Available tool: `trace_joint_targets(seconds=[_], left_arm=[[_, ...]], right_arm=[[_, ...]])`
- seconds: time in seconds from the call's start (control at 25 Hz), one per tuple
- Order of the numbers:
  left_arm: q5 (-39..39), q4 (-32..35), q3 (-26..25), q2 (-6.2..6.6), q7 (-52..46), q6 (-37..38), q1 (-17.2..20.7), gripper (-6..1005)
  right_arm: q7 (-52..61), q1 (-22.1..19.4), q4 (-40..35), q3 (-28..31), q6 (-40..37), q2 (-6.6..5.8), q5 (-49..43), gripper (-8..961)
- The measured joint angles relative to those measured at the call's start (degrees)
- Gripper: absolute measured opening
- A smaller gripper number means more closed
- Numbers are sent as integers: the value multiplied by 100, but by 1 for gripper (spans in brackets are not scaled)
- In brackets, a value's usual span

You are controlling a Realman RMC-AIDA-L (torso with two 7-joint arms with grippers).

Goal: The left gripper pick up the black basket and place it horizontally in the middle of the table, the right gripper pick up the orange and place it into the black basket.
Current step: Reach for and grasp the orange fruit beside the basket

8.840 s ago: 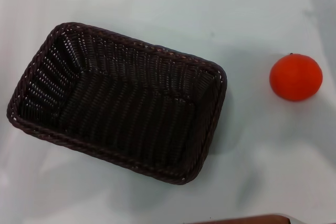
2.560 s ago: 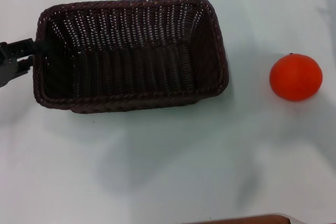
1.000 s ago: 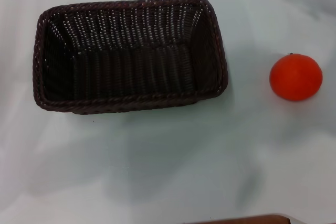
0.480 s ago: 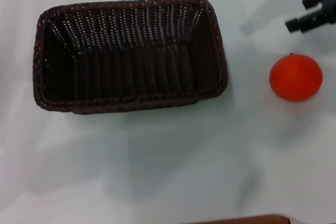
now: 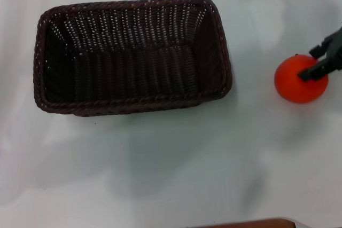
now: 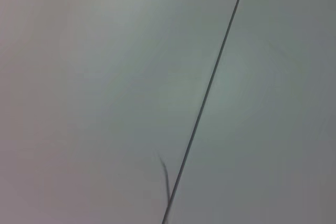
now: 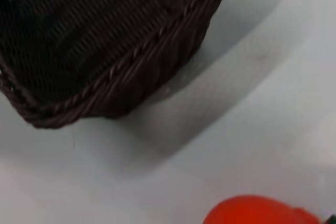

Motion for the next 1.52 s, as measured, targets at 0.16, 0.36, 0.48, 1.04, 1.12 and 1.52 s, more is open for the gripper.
trace_joint_targets(seconds=[0.16, 0.36, 0.48, 1.04, 1.12, 1.52], left_arm=[[0, -51, -3, 0, 0, -9, -31, 490], [0, -82, -3, 0, 0, -17, -34, 490], [0, -100, -3, 0, 0, -42, -34, 490], [-11, -97, -12, -9, -7, -63, -6, 490], [-15, -97, -12, -9, -7, -63, -4, 490], [-18, -106, -142, -8, -35, -23, 10, 490]], right_arm=[[5, 19, 233, -110, 136, 16, -193, 778], [7, 53, 547, -275, 441, 80, -413, 747], [8, 105, 709, -325, 535, 93, -500, 706], [10, 162, 772, -288, 486, 75, -504, 305], [-5, 162, 753, -220, 438, 57, -445, 286], [-157, 104, 709, 790, 759, -66, 26, 202]])
